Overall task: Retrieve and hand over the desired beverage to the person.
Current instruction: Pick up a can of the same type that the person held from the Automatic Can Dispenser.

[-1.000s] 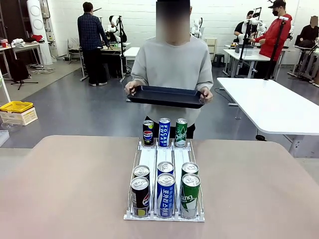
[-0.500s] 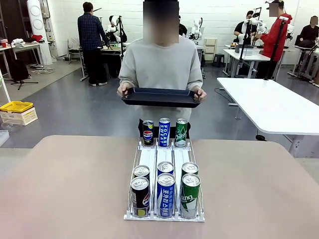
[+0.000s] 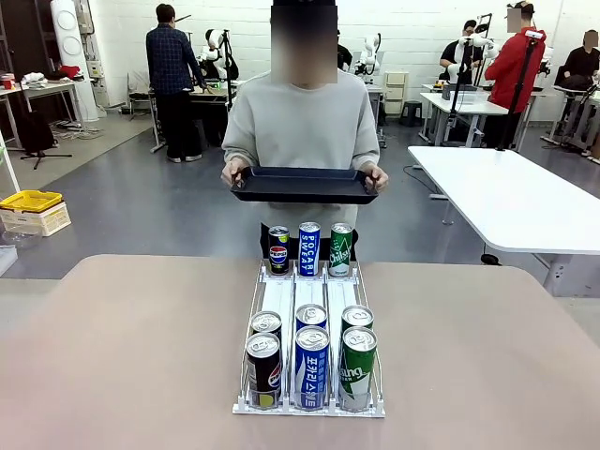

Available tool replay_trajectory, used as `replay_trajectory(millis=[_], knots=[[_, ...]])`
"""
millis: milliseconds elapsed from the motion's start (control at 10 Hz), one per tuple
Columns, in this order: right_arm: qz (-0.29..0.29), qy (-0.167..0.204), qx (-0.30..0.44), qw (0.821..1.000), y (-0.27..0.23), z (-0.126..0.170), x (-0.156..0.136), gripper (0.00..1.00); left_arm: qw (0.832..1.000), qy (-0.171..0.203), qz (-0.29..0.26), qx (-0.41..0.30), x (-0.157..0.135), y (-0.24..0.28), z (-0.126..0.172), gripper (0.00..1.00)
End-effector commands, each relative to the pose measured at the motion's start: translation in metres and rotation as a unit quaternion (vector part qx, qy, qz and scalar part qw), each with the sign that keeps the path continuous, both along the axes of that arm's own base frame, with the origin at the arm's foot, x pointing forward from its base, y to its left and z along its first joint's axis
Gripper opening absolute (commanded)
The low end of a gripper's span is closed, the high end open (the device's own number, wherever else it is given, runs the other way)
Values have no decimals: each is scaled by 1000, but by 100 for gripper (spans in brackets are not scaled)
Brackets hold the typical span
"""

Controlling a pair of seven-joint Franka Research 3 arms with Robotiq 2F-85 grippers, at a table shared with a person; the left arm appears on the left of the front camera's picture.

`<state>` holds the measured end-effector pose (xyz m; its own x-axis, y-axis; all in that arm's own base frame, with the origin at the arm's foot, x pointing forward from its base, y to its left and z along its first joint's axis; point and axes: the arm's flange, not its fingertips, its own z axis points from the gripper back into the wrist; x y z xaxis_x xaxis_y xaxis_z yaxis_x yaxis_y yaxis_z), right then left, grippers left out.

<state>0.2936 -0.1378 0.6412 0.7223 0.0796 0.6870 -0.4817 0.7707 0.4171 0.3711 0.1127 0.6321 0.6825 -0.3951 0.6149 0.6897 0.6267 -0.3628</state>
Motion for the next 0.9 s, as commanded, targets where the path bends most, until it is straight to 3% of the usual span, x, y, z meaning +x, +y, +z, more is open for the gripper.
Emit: replay_trajectory(millis=[0,800], knots=[[10,-3,8,1000,0,2,3,100,1000,-3,-4,-7,-1,2,0,100],[10,-3,8,1000,0,2,3,100,1000,-3,-4,-7,-1,2,0,100]])
